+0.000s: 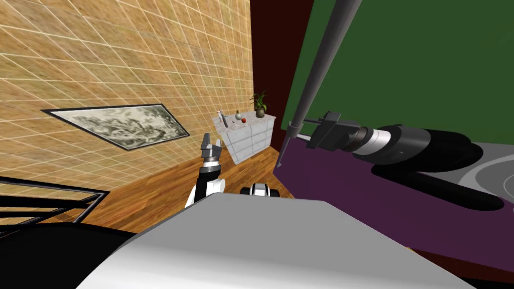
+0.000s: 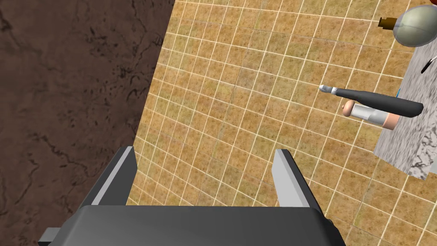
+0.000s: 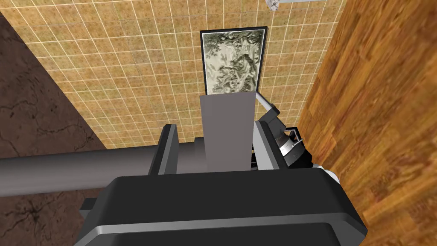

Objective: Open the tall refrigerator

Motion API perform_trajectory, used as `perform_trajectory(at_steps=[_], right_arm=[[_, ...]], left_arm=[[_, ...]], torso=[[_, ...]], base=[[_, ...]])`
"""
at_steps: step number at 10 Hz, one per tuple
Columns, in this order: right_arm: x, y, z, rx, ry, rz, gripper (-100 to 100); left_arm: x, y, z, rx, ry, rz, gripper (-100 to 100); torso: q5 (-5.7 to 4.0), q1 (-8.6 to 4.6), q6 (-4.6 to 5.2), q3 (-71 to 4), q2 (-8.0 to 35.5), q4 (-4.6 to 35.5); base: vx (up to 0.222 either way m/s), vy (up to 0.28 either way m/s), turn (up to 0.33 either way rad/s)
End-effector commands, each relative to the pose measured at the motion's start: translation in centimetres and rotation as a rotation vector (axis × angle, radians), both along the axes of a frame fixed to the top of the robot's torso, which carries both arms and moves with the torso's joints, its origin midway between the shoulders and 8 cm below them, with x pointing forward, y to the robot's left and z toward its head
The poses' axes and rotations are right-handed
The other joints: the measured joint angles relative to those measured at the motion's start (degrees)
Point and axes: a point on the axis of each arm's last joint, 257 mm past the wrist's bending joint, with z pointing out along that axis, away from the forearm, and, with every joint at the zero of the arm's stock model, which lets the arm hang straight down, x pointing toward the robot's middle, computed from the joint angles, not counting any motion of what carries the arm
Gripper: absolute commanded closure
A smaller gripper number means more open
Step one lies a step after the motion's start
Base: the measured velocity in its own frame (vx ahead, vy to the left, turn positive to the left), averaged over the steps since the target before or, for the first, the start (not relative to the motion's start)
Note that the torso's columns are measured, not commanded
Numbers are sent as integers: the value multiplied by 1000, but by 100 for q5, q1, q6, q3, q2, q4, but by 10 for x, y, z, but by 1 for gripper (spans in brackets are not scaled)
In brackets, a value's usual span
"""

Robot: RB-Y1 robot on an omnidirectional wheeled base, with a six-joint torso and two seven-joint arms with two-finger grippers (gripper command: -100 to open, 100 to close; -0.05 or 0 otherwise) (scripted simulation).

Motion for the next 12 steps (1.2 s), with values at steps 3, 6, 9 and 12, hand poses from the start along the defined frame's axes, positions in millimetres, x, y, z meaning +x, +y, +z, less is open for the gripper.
perform_trajectory(at_steps=[3, 6, 9, 12], right_arm=[[-7, 12, 6, 7, -11, 46, 100], [-13, 21, 10, 11, -19, 80, 100], [-20, 29, 14, 15, -28, 115, 100], [-23, 32, -3, -6, 17, 133, 100]], left_arm=[[0, 0, 0, 0, 0, 0, 0], [0, 0, 0, 0, 0, 0, 0], [0, 0, 0, 0, 0, 0, 0], [0, 0, 0, 0, 0, 0, 0]], torso=[[-3, -50, -46, 9, 35, 13], [-8, -64, -6, -5, 20, 25], [-14, -39, -41, -2, 22, 28], [-11, -24, 2, -25, -30, -1]], base=[[-292, -66, 296], [-311, -40, 290], [-300, -35, 291], [-111, -11, 99]])
